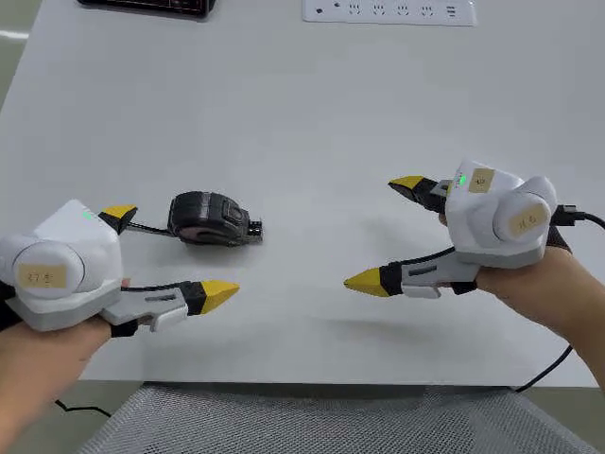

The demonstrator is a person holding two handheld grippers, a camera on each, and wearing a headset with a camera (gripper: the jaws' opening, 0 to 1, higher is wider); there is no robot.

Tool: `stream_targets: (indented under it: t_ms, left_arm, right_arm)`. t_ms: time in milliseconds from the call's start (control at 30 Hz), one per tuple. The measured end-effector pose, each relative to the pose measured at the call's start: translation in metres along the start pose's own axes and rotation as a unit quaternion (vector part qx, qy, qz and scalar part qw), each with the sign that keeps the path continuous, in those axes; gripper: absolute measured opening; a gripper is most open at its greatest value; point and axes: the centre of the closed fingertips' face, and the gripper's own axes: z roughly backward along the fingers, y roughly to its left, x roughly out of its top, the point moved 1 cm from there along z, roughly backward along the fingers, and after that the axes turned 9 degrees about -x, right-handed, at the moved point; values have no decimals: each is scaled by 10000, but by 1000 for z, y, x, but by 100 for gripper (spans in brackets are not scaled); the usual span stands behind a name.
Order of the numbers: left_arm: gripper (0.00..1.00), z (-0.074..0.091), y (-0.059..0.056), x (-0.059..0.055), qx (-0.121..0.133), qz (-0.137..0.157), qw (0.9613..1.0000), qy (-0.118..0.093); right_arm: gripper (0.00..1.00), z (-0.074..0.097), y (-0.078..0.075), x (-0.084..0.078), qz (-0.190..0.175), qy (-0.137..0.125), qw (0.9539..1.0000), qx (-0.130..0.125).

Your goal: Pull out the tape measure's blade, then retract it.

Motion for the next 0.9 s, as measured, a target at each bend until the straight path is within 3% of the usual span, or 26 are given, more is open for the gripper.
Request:
stream_targets:
  t_ms: [400, 900]
  left_arm:
    - [99, 11, 1, -3, -129, -102, 9999, -24]
    - [99, 24, 6, -10, -297, -579, 9978, 136]
  right_arm:
    - [93, 11, 1, -13, -190, 105, 9997, -54]
    - [98, 32, 2, -28, -59, 222, 9996, -137]
